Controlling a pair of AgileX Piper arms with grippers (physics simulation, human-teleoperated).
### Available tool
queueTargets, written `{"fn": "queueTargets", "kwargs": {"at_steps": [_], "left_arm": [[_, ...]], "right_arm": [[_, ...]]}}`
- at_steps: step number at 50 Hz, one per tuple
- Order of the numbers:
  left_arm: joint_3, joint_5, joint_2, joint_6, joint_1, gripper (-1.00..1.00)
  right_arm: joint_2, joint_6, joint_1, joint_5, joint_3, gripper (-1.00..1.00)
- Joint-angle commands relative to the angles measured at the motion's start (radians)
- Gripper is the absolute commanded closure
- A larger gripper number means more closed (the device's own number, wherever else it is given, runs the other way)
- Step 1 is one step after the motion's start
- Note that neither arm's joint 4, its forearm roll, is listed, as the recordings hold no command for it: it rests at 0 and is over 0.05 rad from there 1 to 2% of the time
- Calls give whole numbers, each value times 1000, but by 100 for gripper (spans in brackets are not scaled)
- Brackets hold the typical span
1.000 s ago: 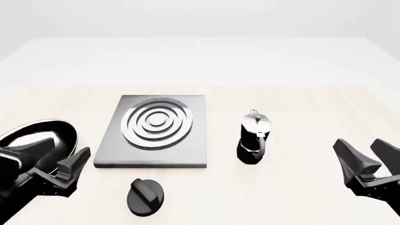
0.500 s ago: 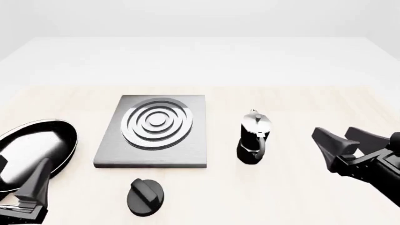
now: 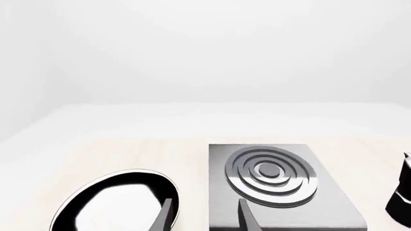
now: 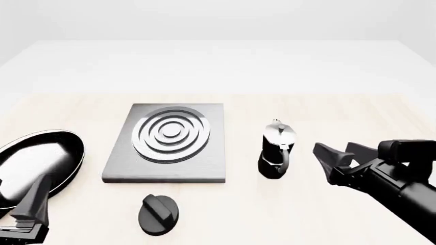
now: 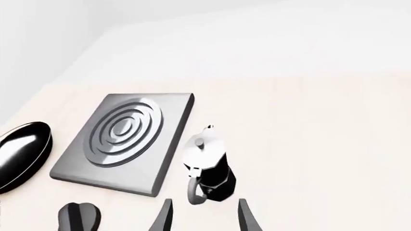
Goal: Turn on the stove and put the moka pot on it.
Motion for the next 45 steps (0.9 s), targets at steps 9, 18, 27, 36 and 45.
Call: {"fn": "queueTargets", "kwargs": {"at_steps": [9, 18, 27, 36, 45], "left_arm": [[9, -11, -4, -1, -17, -100], [13, -10, -4, 0, -26, -100], [15, -11, -4, -2, -29, -100], [16, -10, -4, -1, -32, -100], [15, -7, -4, -4, -36, -100]], "right_arm": [[163, 20, 22, -182, 31, -100], [235, 29, 35, -258, 39, -100], [290, 42, 49, -306, 35, -100], [333, 47, 57, -332, 22, -100], [384, 53, 64, -368, 15, -100]]}}
